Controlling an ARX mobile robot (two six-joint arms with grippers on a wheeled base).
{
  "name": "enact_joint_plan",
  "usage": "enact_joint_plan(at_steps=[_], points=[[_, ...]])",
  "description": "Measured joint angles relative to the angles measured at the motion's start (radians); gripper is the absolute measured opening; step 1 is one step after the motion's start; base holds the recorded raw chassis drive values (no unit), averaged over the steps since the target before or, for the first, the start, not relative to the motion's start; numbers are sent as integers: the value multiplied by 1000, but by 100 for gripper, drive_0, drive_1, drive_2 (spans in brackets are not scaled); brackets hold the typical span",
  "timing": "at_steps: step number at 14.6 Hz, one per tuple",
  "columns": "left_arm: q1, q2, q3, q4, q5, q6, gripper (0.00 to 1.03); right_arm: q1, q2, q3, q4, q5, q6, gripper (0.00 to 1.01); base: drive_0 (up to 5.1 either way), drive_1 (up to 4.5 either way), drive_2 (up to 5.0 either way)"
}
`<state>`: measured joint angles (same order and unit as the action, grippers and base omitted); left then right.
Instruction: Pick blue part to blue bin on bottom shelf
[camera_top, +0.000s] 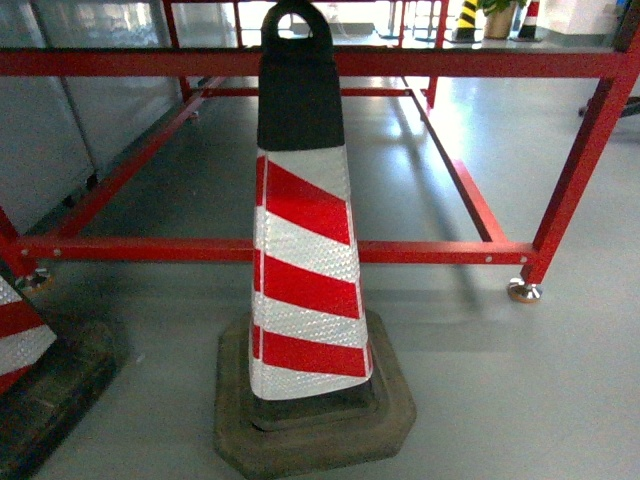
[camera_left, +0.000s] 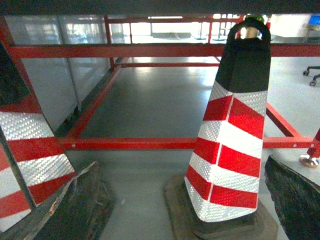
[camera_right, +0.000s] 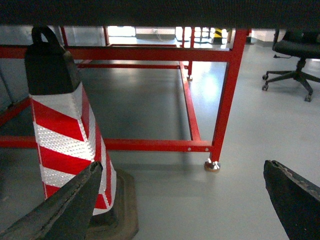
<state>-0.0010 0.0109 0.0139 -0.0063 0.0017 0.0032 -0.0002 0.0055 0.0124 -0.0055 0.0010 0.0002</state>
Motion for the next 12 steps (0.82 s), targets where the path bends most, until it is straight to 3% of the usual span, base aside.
enact_joint_plan(at_steps=[12], points=[[0, 0, 0, 1, -3, -1, 98, 0, 0, 0, 1, -1, 0, 98, 0, 0, 0]])
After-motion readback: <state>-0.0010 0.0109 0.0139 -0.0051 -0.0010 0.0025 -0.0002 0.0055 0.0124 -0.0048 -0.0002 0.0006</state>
